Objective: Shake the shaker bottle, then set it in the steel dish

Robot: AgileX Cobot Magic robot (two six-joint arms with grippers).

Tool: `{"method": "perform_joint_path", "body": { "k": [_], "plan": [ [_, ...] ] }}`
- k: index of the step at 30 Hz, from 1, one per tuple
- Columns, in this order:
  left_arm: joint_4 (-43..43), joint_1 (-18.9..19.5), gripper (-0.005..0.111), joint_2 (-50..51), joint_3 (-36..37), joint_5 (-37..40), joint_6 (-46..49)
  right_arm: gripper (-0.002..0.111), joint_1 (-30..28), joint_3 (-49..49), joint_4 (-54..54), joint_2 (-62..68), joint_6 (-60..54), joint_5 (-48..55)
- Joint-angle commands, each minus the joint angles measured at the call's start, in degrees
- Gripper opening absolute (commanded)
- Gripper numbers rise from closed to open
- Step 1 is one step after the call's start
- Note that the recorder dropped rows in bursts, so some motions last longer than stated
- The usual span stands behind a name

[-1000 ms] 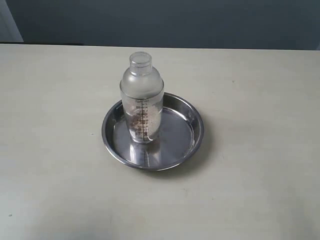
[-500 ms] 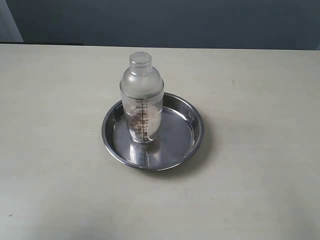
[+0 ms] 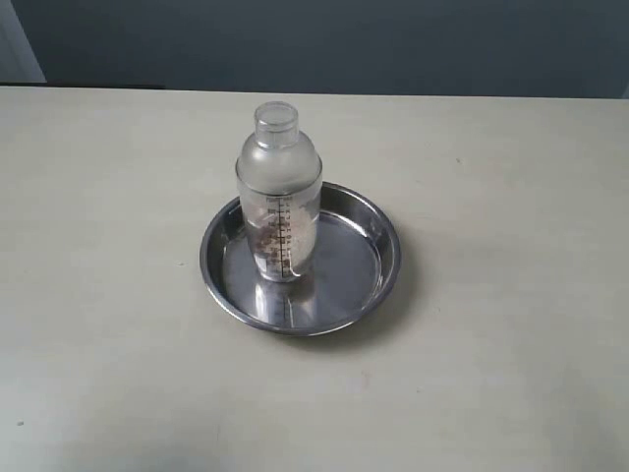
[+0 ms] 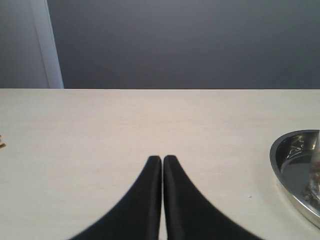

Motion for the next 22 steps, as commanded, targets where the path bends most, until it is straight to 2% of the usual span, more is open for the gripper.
{"method": "perform_joint_path", "body": {
  "k": [1,22],
  "plan": [
    [-0.04,0.09,0.002,-0.41,0.26,-0.79,-0.34,-0.001,0.07,0.12,-0.07,-0.28,0.01,-0.60],
    [0.41,0.09,0.002,-0.41,0.26,-0.79,-0.20,-0.001,0.07,0.12,-0.07,-0.28,0.01,-0.60]
  ]
}}
